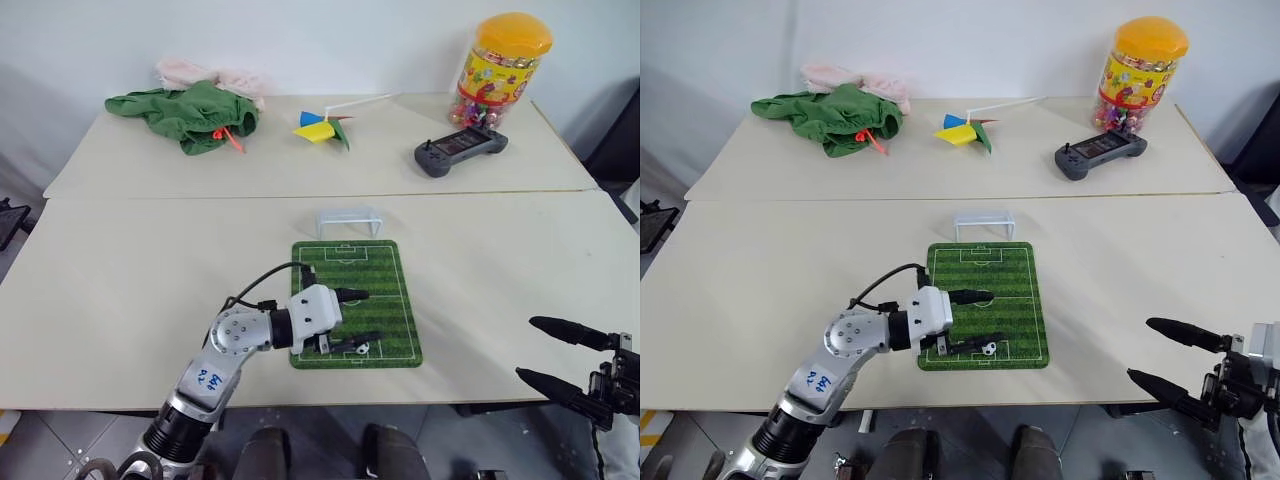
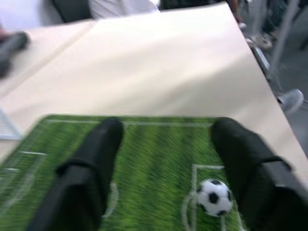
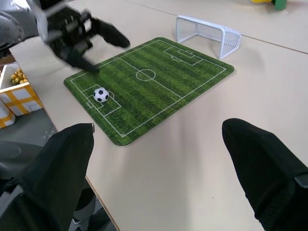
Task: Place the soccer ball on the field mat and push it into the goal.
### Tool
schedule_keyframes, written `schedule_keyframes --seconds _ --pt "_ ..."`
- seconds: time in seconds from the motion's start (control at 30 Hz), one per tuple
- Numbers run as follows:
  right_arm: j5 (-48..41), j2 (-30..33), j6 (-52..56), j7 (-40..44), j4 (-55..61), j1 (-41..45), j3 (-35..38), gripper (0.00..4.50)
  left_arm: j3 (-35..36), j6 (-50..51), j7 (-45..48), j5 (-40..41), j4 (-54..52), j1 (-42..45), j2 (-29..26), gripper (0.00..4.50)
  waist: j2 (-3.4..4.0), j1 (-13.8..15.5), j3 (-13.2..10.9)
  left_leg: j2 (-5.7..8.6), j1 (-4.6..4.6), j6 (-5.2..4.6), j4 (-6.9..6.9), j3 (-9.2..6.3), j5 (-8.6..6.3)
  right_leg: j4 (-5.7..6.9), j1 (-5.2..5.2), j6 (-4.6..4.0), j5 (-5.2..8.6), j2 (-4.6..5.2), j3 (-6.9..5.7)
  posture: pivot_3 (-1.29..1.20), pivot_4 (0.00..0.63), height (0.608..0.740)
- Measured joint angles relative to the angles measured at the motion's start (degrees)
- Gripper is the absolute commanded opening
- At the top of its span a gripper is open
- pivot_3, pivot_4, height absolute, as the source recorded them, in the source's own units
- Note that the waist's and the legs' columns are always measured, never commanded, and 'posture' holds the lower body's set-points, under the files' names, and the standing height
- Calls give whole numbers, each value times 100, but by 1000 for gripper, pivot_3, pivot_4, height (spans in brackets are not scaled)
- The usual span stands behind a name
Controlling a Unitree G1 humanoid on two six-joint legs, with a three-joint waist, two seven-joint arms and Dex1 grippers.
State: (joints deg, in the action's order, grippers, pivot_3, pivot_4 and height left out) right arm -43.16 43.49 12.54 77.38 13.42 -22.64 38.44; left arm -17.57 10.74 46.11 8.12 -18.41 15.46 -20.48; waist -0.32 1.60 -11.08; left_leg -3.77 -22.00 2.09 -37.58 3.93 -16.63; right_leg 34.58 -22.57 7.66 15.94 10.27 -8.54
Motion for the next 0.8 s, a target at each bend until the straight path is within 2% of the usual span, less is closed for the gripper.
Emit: schedule_keyframes --seconds 0.1,0.23,0.43,0.57,0.8 --pt "10 0 0 -2 -13 60 -6 4500 -4 123 197 260 -248 -90 -101 1228 0 -1 0 0 -2 0 -6 0 0 2 0 0 0 0 1 0 150 740" --pt "44 -1 0 -42 -11 77 -39 4500 -412 311 422 330 -408 -324 -231 25 0 -1 0 0 -3 -2 -11 0 -2 4 0 0 0 0 2 0 150 740" --pt "48 -50 -4 -101 40 -72 -50 4500 -745 631 461 240 -401 -318 -363 25 0 10 0 0 -8 -10 -20 -3 -6 2 0 -2 -1 0 2 0 150 740" --pt "52 -119 -14 -187 120 -181 -45 4500 -870 668 312 -158 -50 -224 -386 25 1 8 1 0 -8 -11 -20 -3 -7 2 -1 -2 -2 0 2 0 150 740" --pt "54 -242 -78 -361 251 -305 -35 4500 -899 667 -609 -966 882 471 160 25 1 14 0 0 -16 -15 -33 -5 -9 1 0 1 -9 0 1 0 150 740"
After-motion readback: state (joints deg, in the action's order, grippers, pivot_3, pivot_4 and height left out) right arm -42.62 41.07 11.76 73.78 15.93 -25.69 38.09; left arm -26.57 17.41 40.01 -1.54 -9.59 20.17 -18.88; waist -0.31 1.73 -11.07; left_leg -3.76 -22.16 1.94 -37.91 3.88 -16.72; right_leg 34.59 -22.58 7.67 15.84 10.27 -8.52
